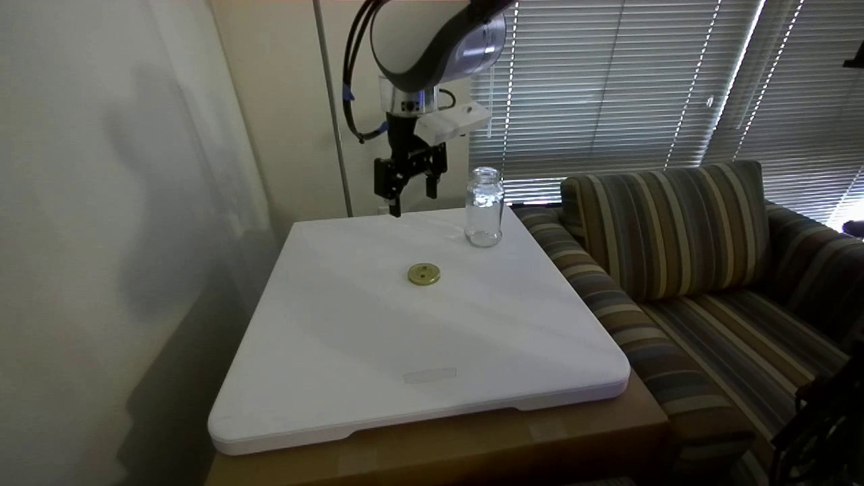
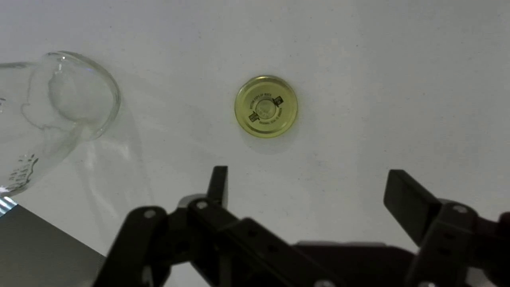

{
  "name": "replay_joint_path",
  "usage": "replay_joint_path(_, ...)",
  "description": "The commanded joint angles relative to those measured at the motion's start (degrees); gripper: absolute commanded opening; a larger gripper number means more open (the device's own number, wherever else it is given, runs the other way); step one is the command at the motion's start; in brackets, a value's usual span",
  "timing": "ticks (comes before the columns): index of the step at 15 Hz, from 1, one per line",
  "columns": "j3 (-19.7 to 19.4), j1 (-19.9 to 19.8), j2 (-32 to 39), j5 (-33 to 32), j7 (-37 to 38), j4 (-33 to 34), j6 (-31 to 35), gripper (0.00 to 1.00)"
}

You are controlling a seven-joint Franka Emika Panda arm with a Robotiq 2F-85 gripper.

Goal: Put the lid on the glass jar

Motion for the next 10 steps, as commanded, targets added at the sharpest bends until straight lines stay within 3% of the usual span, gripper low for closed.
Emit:
replay_joint_path(1,-0.3,-0.5,3.0,0.4,0.0,2.0,0.2,1.0)
replay_joint_path(10,-0.1,-1.1,9.7,0.4,-1.5,7.8,2.2,1.0)
